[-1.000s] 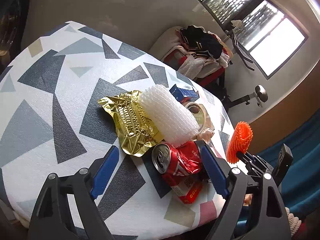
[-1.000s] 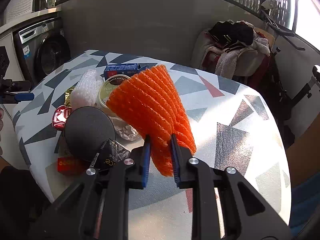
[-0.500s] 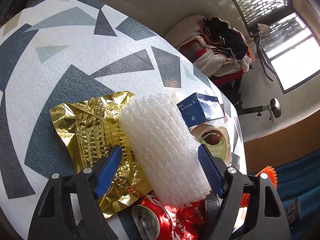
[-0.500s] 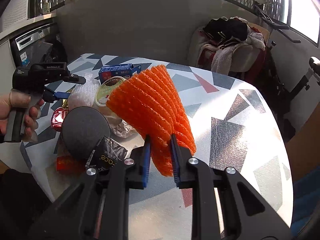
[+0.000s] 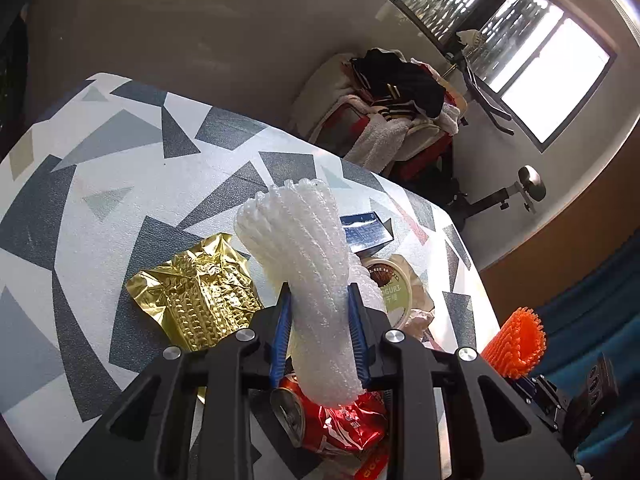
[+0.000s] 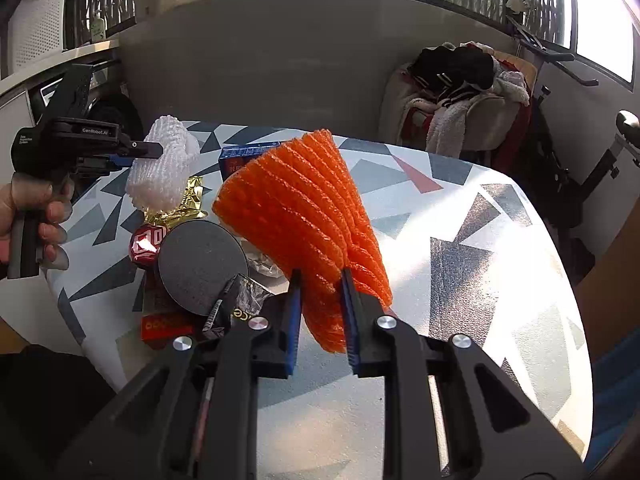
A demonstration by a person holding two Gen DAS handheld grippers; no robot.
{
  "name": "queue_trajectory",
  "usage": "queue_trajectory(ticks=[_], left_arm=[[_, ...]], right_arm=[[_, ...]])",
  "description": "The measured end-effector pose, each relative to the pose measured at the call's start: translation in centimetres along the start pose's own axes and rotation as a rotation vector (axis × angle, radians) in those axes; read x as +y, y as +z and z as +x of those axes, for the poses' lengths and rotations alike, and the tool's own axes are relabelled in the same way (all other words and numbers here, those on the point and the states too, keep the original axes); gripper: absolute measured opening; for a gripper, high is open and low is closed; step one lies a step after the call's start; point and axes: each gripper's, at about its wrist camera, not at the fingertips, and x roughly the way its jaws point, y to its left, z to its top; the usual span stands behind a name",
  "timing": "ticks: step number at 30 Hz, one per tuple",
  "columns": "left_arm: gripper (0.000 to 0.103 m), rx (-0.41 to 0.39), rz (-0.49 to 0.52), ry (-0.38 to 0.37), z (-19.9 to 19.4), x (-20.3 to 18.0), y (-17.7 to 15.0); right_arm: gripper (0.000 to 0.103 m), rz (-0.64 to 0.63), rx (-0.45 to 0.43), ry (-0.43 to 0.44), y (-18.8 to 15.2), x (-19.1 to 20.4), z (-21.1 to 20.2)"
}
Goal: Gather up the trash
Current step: 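Drop the white foam net into the bin with the left tool while the right holds the orange net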
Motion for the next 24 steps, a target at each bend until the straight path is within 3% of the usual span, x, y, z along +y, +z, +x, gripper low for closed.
queue_trajectory(ticks=[11, 18, 24], left_arm=[[0.026, -0.077, 0.256, -0.021, -8.8, -3.1, -3.5], [0.026, -0.069, 0.439, -0.017, -12.7, -4.8, -9.5], [0.026, -0.015, 0.473, -0.059, -13.8, -5.0, -15.6]], right_arm=[[0.022, 0.015, -0.058, 0.057, -0.3, 2.2, -3.2], [0.022, 0.040, -0.071, 0.106, -2.0, 3.8, -5.1], [0.022, 0.048, -0.066, 0.131, -4.4, 4.9, -6.5]])
